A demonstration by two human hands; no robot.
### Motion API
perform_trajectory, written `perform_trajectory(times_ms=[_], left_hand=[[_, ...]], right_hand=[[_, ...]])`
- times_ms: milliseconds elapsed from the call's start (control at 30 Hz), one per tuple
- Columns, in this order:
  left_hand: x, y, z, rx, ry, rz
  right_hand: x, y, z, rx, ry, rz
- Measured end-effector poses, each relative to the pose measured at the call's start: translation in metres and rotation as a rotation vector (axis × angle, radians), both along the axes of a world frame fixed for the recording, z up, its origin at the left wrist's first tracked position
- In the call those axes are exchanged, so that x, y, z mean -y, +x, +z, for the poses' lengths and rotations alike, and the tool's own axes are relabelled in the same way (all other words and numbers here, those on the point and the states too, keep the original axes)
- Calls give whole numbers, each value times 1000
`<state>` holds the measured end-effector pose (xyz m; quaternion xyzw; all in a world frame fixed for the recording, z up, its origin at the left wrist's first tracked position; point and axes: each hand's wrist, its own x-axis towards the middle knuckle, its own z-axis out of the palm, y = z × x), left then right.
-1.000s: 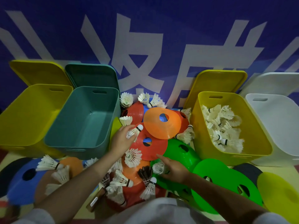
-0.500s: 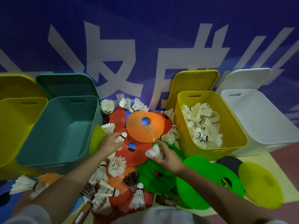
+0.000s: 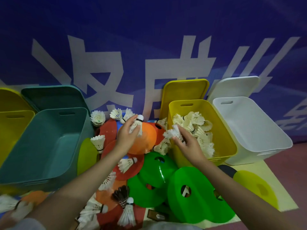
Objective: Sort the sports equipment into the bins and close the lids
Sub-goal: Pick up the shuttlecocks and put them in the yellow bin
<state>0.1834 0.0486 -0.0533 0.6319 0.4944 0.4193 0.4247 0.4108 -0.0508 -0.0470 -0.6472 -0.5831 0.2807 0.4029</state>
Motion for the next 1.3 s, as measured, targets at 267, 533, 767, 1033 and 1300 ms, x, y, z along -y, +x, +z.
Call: perform_trajectory(times_ms=[267,533,767,1033,1300], left_hand=[[19,98,4,-5,-14,-240],[-22,179,-6,-300,-8,-220],[-56,216,-31,-746,132,-282],[-61,222,-52,-1386,346,-373],[-57,218,-58,-952,456,-89]], right_hand=[[-2,116,-6,182,-51,-233],[-7,181,-27,509,-255,-111],[-6,182,-38,576,-215,-95],[-6,188,-48,514,-133,-133],[-15,187,-49,640,-207,0]])
